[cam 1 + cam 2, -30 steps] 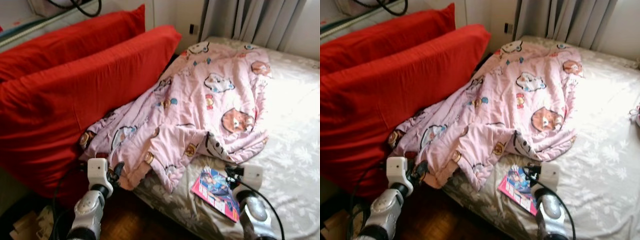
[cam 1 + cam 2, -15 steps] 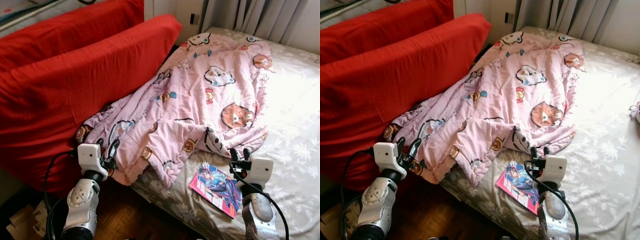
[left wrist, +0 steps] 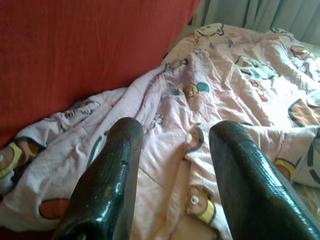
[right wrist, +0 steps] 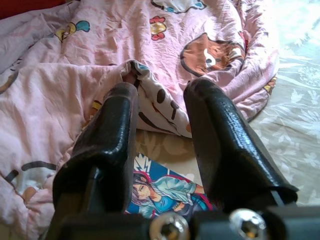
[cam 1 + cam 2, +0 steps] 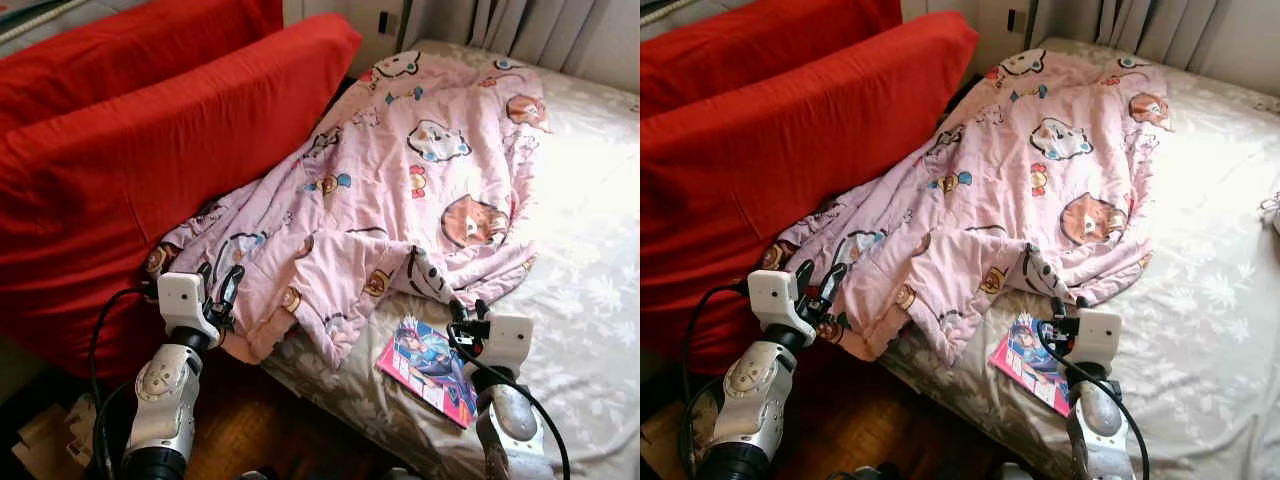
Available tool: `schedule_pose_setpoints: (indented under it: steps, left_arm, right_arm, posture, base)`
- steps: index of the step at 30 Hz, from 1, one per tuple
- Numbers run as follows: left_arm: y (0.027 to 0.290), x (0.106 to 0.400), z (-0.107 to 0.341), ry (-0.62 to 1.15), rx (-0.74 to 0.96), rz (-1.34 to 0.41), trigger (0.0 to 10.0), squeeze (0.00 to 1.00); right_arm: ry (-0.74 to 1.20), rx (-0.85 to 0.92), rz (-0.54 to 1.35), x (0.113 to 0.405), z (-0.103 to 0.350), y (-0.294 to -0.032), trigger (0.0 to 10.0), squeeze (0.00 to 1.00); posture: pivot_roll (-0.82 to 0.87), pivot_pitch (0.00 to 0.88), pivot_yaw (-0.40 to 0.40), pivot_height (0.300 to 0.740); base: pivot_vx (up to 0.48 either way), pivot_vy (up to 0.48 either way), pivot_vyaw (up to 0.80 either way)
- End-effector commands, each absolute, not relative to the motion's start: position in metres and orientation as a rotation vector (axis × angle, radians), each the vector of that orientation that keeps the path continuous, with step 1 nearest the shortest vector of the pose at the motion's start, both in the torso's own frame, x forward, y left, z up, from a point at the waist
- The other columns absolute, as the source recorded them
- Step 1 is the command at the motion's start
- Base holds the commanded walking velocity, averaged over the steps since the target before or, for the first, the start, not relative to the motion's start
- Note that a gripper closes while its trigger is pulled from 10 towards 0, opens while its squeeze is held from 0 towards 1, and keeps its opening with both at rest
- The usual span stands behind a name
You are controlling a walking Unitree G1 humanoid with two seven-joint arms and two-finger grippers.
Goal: Clean up the room
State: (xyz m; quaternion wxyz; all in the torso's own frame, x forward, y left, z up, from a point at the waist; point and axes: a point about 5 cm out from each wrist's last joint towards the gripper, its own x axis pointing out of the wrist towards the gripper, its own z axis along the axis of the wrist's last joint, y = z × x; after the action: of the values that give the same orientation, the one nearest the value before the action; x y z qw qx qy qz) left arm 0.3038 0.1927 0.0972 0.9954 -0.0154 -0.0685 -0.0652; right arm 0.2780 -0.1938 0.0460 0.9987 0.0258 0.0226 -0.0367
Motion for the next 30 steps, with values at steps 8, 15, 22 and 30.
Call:
schedule_pose_setpoints:
  steps: [8,15,22,30]
  left_arm:
    - [0.1955,0.2969,0.0904,-0.099,-0.037,-0.129,10.0,0.00]
    - [0.1943,0.2958,0.0895,-0.092,-0.042,-0.138,10.0,0.00]
    - [0.1918,0.2956,0.0886,-0.084,-0.046,-0.154,10.0,0.00]
    - [0.1902,0.2947,0.0876,-0.077,-0.049,-0.164,10.0,0.00]
  right_arm:
    - [0.045,0.064,-0.077,0.2746,0.0455,-0.1926,10.0,0.00]
    - [0.054,0.067,-0.075,0.2744,0.0442,-0.1916,10.0,0.00]
    - [0.068,0.069,-0.081,0.2765,0.0434,-0.1936,10.0,0.00]
    - [0.083,0.069,-0.059,0.2783,0.0426,-0.1905,10.0,0.00]
  posture:
    - [-0.04,0.211,0.003,0.660]
    - [-0.04,0.204,0.005,0.660]
    - [-0.04,0.200,0.006,0.660]
    - [-0.04,0.207,0.005,0.630]
  base:
    - [0.000,0.000,0.00]
    - [0.000,0.000,0.00]
    - [0.000,0.000,0.00]
    - [0.000,0.000,0.00]
